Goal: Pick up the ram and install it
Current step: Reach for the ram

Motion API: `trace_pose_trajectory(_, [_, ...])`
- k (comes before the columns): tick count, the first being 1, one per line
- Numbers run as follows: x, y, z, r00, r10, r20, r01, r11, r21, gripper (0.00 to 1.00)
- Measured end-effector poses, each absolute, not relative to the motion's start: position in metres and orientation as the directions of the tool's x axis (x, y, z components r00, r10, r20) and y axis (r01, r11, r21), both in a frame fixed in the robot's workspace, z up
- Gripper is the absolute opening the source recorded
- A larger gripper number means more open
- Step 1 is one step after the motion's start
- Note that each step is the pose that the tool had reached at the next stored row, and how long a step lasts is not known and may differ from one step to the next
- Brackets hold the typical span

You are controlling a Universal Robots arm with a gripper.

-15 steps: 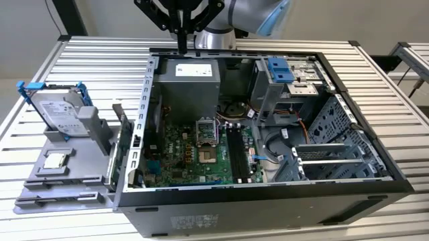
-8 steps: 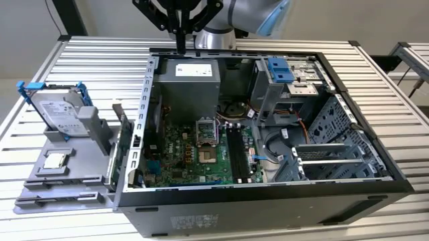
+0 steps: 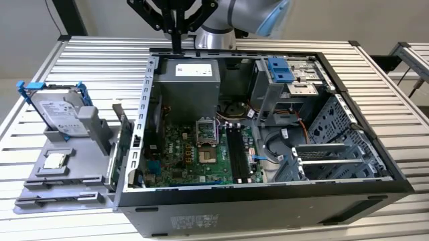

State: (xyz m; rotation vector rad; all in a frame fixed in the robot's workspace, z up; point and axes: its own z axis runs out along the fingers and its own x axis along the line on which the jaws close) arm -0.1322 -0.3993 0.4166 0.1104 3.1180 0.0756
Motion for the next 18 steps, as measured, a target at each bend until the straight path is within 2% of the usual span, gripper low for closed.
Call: trace_pose_trajectory(18, [-0.168,-0.4,0.417,-0.997,0.067,-0.027,0.066,0.997,0.05,0.0])
